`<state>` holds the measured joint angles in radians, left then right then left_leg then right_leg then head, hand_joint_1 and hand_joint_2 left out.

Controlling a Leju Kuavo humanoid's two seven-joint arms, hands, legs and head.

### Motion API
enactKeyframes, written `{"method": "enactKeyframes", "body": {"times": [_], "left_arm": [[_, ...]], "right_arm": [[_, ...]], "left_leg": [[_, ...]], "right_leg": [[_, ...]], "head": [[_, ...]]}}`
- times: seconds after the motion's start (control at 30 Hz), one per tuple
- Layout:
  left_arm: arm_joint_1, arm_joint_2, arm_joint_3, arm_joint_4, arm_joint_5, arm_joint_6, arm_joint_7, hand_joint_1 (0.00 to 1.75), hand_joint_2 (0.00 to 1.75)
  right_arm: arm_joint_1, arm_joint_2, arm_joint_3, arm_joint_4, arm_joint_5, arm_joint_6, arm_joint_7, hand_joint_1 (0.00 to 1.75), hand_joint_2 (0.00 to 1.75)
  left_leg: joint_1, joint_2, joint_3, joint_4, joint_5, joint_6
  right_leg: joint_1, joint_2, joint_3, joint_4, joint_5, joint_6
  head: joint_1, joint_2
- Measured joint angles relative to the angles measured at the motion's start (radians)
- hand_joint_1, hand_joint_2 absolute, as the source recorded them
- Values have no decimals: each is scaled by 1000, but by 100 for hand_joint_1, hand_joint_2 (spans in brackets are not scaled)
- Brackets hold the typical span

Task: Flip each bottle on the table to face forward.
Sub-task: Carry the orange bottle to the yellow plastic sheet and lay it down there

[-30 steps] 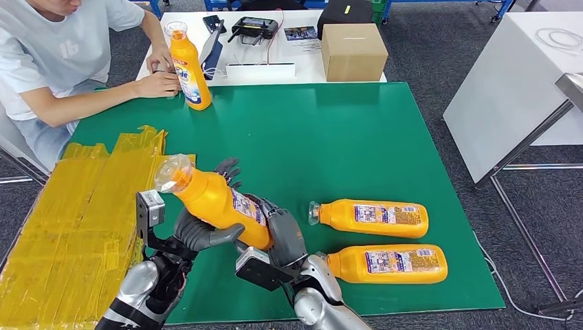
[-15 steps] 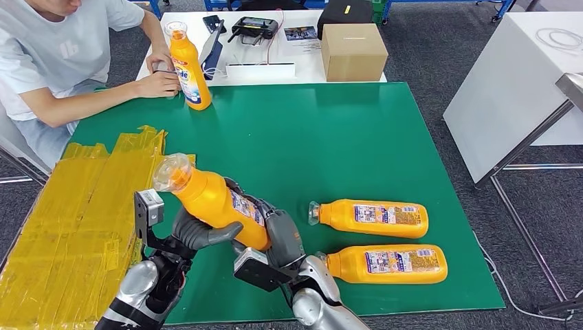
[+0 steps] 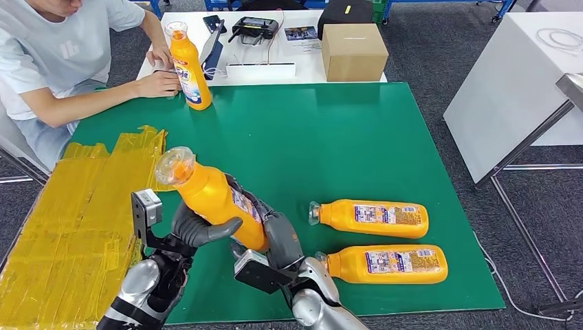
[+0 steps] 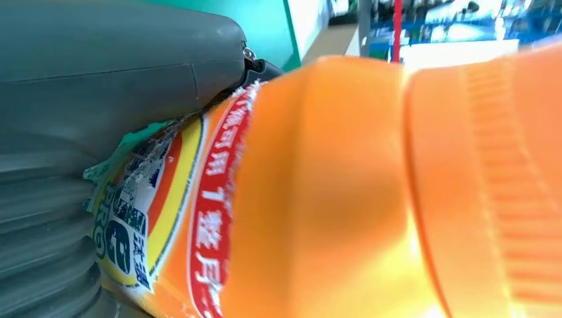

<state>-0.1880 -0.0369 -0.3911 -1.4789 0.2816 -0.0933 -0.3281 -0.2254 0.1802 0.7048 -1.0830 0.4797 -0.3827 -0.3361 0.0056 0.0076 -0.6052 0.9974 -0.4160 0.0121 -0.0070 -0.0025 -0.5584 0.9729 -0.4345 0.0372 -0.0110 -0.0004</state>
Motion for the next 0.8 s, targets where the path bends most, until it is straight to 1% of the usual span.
{"method": "enactKeyframes", "body": {"times": [0.1, 0.2, 0.37, 0.43, 0.47, 0.53, 0.6, 0.67, 0.73, 0.8], "left_arm": [[-8, -1, 10, -8, -60, 76, -30, 175, 175], [-19, 3, 32, -17, -179, 206, -58, 175, 175], [-32, 24, 81, -33, -454, 437, -120, 175, 175], [-31, 34, 94, -49, -626, 529, -116, 175, 175], [-31, 39, 98, -55, -743, 579, -94, 175, 175], [-31, 49, 103, -58, -1020, 663, -17, 175, 175], [-35, 58, 103, -52, -1291, 705, 80, 175, 175], [-52, 70, 102, -27, -1530, 696, 186, 175, 175], [-83, 86, 98, 27, -1727, 662, 289, 175, 175], [-113, 101, 92, 88, -1812, 642, 346, 175, 175]], "right_arm": [[24, -7, -9, -37, -37, -22, -28, 0, 175], [59, -20, -36, -124, -71, -56, -61, 0, 175], [112, -47, -99, -304, -118, -89, -99, 0, 175], [131, -56, -122, -369, -132, -91, -106, 0, 175], [140, -60, -133, -400, -139, -91, -108, 0, 175], [157, -65, -153, -458, -158, -91, -112, 0, 175], [173, -69, -169, -509, -180, -88, -118, 0, 175], [185, -73, -180, -549, -193, -84, -123, 0, 175], [193, -75, -188, -584, -198, -78, -125, 0, 175], [198, -76, -194, -613, -200, -74, -125, 0, 175]], "left_leg": [[0, 0, 0, 0, 0, 0], [0, 0, 0, 0, 0, 0], [0, 0, 0, 0, 0, 0], [0, 0, 0, 0, 0, 0], [0, 0, 0, 0, 0, 0], [0, 0, 0, 0, 0, 0], [0, 0, 0, 0, 0, 0], [0, 0, 0, 0, 0, 0], [0, 0, 0, 0, 0, 0], [0, 1, 1, 0, 0, 0]], "right_leg": [[0, 0, 0, 0, 0, 0], [0, 0, 0, 0, 0, 0], [0, 0, 0, 0, 0, 0], [0, 0, 0, 0, 0, 0], [0, 0, 0, 0, 0, 0], [0, 0, 0, 0, 0, 0], [0, 0, 0, 0, 0, 0], [0, 0, 0, 0, 0, 0], [0, 0, 0, 0, 0, 0], [0, 1, 0, 0, 0, 0]], "head": [[0, 0], [0, 0], [0, 0], [0, 0], [0, 0], [0, 0], [0, 0], [0, 0], [0, 0], [0, 0]]}}
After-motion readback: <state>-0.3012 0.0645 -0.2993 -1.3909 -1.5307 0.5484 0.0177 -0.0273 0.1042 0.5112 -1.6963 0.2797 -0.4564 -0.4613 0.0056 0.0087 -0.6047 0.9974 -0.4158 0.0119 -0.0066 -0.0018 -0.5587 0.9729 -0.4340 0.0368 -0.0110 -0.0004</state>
